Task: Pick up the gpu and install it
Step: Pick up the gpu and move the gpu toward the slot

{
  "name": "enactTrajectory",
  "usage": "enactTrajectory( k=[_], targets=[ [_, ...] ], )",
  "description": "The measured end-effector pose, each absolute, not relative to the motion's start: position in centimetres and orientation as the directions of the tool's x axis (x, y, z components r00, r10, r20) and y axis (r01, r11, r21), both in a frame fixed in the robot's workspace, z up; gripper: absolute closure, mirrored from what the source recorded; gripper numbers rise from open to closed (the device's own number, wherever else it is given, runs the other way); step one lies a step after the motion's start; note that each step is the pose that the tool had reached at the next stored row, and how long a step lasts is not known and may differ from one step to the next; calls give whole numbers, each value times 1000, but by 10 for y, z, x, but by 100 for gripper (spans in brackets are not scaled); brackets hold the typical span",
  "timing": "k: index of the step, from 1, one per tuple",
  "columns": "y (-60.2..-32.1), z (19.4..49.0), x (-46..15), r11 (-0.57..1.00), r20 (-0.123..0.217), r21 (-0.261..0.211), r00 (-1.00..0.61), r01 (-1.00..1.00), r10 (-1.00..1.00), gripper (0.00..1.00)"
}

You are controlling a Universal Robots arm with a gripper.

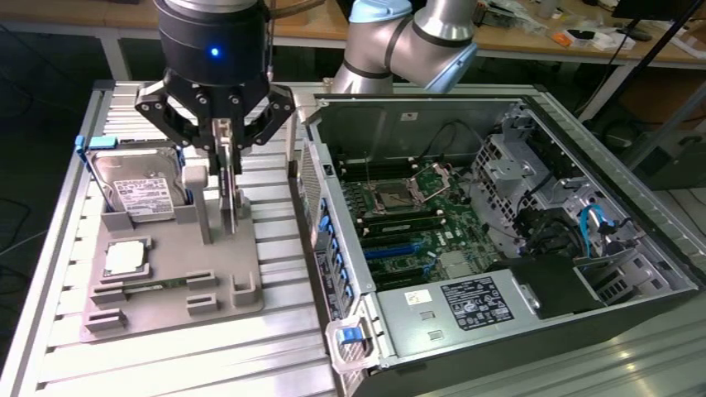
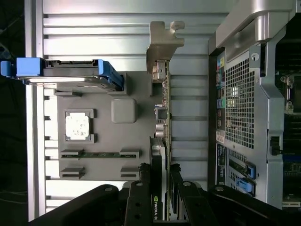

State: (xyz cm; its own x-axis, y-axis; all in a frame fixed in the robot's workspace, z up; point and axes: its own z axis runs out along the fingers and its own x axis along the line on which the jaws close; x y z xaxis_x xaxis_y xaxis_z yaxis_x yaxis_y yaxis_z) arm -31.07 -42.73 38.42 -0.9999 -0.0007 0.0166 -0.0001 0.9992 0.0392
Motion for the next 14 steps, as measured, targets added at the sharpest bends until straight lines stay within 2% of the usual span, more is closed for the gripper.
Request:
enactTrajectory(
  k=[14],
  targets=[
    [-427,410,-311,999,17,39,-1000,0,-1,73]
  ],
)
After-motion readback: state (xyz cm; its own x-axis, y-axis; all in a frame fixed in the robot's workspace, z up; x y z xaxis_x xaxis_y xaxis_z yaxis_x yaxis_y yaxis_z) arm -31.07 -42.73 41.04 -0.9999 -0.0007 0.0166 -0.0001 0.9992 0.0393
